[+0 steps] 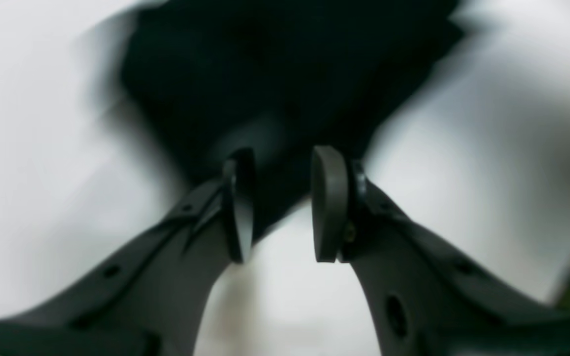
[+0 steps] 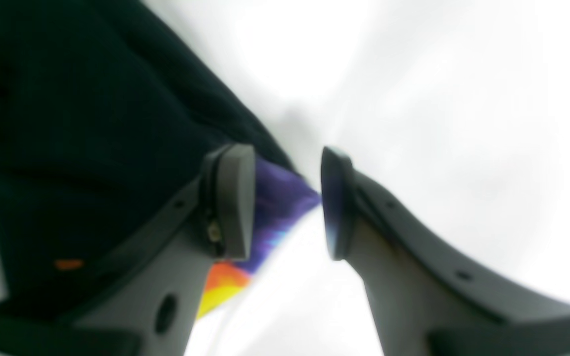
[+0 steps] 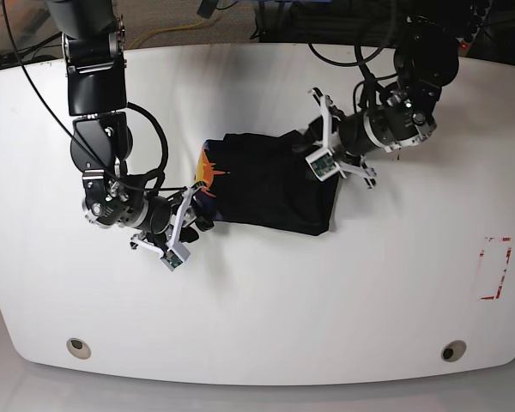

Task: Fold the T-shirt properly
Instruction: 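Grasp opposite sides of the folded black shirt with both grippers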

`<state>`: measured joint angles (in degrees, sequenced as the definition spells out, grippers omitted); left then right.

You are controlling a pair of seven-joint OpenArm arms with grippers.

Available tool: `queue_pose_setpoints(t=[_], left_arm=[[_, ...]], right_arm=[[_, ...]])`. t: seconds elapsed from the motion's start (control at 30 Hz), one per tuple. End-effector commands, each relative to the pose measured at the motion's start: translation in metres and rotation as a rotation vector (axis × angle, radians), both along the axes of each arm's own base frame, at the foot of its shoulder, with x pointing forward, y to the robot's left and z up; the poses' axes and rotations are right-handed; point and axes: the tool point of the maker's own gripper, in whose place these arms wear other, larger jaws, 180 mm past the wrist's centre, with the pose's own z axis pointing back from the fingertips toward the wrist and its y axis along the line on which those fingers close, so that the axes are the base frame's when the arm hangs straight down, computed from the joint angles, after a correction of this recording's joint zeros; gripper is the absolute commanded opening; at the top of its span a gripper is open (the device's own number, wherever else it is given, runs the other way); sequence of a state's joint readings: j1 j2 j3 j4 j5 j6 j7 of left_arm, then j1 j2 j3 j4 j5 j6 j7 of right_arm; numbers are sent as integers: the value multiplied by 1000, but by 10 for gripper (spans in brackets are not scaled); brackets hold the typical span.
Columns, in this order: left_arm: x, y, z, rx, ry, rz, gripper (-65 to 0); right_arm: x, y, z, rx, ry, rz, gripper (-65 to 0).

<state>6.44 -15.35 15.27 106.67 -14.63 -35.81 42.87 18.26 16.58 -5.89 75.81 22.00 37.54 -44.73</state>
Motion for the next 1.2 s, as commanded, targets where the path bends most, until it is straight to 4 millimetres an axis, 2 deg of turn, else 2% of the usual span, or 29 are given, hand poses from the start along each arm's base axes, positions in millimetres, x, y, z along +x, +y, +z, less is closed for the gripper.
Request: queue_pose_setpoints(t=[0.0,0.13,0.27,0.37,0.47,0.57,0.63,0.73,0.9,0.97,1.03,1.17], left_arm=[[-5,-15,6,-37,-9,-21,-479],[-6,-26,2,-43,-4,-13,-479],[-4,-19,-24,10,49,11,-479],[15,-11,-32,34,58,28,-479],[31,-5,-32,50,47,39,-481],[47,1,-31,66,37,52,-481],[59,5,-28,73,27,63,-481],[81,22,-24,77,16,119,-481],[109,49,-11,73,-11,207,-479],[115,65,-3,88,-38,232,-479],[119,79,9,104,-75,247,-479],[125,99,33,133,-150,266,-479]], right_arm=[[15,-6,2,1,-25,-8,-444],[18,-14,-13,-16,-1,-14,-445],[15,-17,-21,-22,16,-19,-447],[2,-17,-33,-25,45,-17,-447],[-6,-15,-33,-31,36,-3,-447],[-24,-6,-34,-30,26,23,-447],[-37,0,-34,-29,21,41,-447],[-55,10,-32,-46,23,72,-447],[-76,40,-31,-14,40,106,-447],[-82,49,-34,-3,56,113,-447],[-87,66,-35,32,72,118,-447],[-93,89,-35,62,106,132,-447]])
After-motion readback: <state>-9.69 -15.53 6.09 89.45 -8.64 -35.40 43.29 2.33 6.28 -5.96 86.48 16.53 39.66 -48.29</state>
